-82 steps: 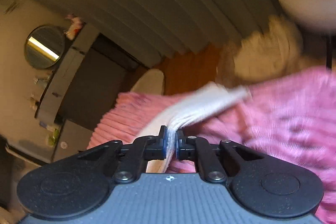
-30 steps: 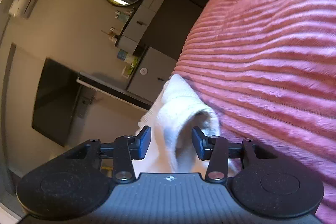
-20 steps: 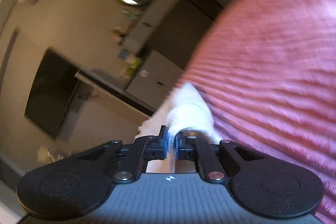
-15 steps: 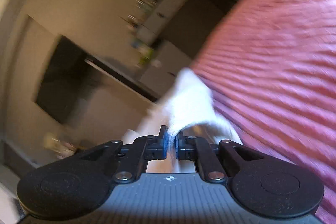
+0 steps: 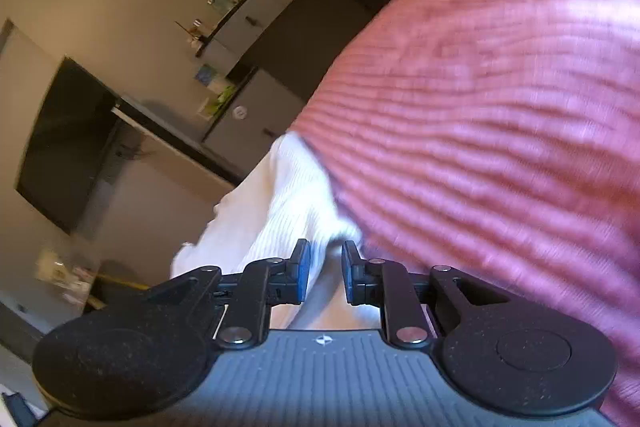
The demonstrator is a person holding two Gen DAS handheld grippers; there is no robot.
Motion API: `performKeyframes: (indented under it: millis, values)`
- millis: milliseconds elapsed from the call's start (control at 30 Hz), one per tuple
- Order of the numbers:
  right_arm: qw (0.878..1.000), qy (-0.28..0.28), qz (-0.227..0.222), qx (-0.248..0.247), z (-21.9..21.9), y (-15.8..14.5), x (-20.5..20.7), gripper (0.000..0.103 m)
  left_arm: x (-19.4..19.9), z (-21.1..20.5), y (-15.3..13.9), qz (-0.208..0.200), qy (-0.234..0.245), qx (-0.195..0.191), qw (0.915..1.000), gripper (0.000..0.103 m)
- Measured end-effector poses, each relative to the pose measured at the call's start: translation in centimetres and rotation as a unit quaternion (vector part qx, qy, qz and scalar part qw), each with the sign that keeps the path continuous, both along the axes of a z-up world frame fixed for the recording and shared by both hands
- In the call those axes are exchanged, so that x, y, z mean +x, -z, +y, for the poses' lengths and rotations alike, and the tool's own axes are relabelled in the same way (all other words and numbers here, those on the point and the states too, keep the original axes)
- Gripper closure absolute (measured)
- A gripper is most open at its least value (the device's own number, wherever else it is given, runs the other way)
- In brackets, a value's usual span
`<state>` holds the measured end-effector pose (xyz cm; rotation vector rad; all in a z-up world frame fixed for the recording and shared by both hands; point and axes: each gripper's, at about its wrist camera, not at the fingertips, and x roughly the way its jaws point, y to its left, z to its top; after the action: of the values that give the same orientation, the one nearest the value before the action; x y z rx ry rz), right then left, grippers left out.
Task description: Fold small clothes
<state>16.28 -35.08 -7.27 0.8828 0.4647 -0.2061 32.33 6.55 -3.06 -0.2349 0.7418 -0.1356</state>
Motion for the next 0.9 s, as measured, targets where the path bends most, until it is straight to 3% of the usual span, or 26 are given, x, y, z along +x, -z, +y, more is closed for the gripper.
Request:
performKeyframes:
  millis: [133,267,500,633,667,767,900]
  values:
    - [0.997,-0.021,0.006,-0.072,0.6,-3.2,1.5,0.083,-0.6,-0.2,0.9,-0.001,-0.006,-0.025,0.9997,0.095]
    - [0.987,-0.083,0.018,-0.136,2.4,-5.3,6.0,0.081,-0.3,-0.6,2.0,0.002,-0.003,-0.006,1.0000,0.095]
    - [0.954,-0.142,0.148,-0.218,5.3,-4.0,13.2,0.081,-0.1,0.0,2.0,0.005,0.005,-0.012,0.9999,0.095]
    - [0.941,-0.157,0.174,-0.242,6.0,-3.5,14.3,0.085,-0.2,-0.3,2.0,0.001,0.014,0.002,0.9999,0.095]
    - [0.941,-0.157,0.174,-0.243,5.9,-3.6,14.4,0.093,-0.2,-0.4,1.9,0.001,0.014,0.003,0.9999,0.095]
    - [0.947,-0.154,0.163,-0.230,5.4,-3.8,14.1,0.095,-0.2,-0.2,1.8,0.003,0.013,-0.002,0.9999,0.095]
    - [0.961,-0.125,0.088,-0.229,4.8,-5.3,12.7,0.096,-0.4,0.1,1.0,-0.011,0.008,-0.002,0.9999,0.095]
